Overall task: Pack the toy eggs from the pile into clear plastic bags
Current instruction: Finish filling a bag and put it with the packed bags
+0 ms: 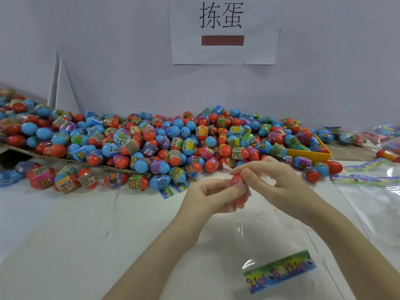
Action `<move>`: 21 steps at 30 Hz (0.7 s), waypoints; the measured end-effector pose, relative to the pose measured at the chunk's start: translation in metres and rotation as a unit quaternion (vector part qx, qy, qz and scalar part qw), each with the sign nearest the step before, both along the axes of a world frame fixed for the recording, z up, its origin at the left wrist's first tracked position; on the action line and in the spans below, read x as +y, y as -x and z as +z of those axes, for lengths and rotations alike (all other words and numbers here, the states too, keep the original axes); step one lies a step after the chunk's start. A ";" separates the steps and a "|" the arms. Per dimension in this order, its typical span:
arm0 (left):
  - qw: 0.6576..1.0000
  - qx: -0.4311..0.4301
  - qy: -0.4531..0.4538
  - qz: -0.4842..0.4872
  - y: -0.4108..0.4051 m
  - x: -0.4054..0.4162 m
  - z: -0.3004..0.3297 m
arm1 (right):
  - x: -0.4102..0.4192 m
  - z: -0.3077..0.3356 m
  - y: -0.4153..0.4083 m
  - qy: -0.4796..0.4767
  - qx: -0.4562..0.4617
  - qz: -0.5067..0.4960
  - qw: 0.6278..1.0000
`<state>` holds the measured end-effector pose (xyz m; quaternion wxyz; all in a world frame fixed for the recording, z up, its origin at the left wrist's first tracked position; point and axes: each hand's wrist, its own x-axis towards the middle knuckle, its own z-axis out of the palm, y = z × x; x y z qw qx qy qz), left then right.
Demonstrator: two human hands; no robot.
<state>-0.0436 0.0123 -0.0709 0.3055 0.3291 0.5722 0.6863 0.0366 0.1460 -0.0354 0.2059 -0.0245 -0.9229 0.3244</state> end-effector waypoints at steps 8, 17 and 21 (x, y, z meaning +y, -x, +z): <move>0.996 -0.090 -0.007 -0.012 0.006 0.002 -0.005 | 0.003 -0.002 0.000 0.019 -0.009 -0.020 1.000; 0.994 -0.101 -0.022 -0.041 0.006 0.005 -0.012 | 0.001 -0.009 0.002 -0.093 -0.038 -0.029 0.994; 0.994 -0.101 -0.026 -0.021 0.005 0.007 -0.015 | 0.001 -0.013 0.004 -0.111 -0.094 0.009 0.989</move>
